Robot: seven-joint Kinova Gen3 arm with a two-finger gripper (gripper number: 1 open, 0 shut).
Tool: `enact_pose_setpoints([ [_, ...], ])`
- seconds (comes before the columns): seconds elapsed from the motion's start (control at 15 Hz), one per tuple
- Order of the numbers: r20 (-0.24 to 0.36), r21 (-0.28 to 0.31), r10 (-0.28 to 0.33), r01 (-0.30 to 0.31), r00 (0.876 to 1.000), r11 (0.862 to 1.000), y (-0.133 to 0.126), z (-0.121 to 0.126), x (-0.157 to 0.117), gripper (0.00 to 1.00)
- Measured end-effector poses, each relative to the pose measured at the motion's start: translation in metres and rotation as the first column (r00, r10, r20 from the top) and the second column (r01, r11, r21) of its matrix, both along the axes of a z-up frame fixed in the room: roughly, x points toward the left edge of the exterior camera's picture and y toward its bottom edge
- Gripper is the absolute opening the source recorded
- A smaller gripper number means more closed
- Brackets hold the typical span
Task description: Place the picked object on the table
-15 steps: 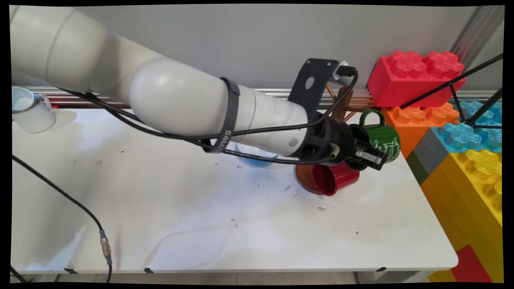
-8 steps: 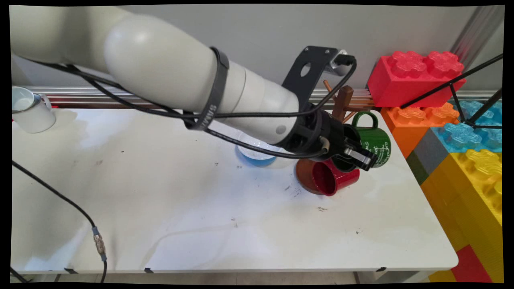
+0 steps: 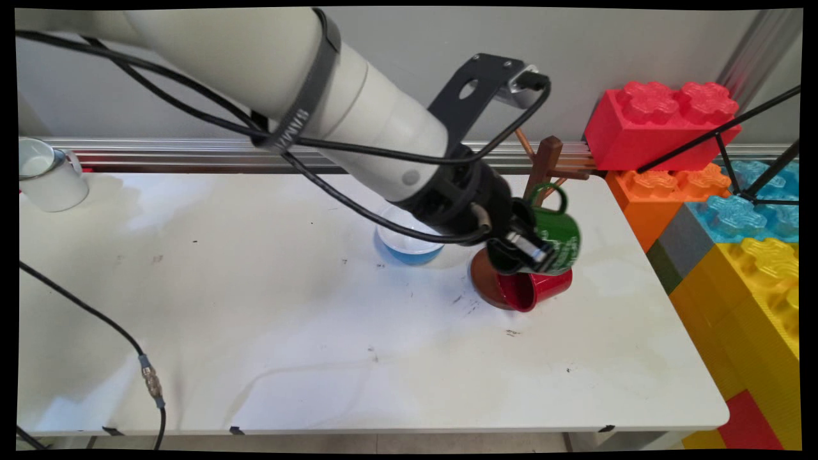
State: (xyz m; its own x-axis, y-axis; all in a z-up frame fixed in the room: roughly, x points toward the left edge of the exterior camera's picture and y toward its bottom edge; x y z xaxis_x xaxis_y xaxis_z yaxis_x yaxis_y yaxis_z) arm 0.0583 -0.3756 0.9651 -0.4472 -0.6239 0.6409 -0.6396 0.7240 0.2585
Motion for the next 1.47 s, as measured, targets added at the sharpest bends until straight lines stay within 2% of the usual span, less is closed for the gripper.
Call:
enact_pose_setpoints([
  [0.27, 0.113, 0.024, -0.041, 0.039, 0.993, 0.999, -0.001, 0.003, 0.017, 0.0],
  [0.4, 0.165, 0.033, -0.064, 0.059, 0.984, 0.998, -0.002, 0.001, 0.025, 0.0],
  [0.6, 0.25, 0.042, -0.1, 0.092, 0.963, 0.995, -0.006, -0.006, 0.033, 0.0],
  [0.93, 0.37, 0.062, -0.132, 0.117, 0.92, 0.991, -0.015, -0.025, 0.036, 0.0],
  [1.27, 0.48, 0.102, -0.147, 0.111, 0.865, 0.989, -0.025, -0.049, 0.028, 0.0],
  [1.47, 0.525, 0.12, -0.158, 0.112, 0.836, 0.986, -0.03, -0.06, 0.024, 0.0],
])
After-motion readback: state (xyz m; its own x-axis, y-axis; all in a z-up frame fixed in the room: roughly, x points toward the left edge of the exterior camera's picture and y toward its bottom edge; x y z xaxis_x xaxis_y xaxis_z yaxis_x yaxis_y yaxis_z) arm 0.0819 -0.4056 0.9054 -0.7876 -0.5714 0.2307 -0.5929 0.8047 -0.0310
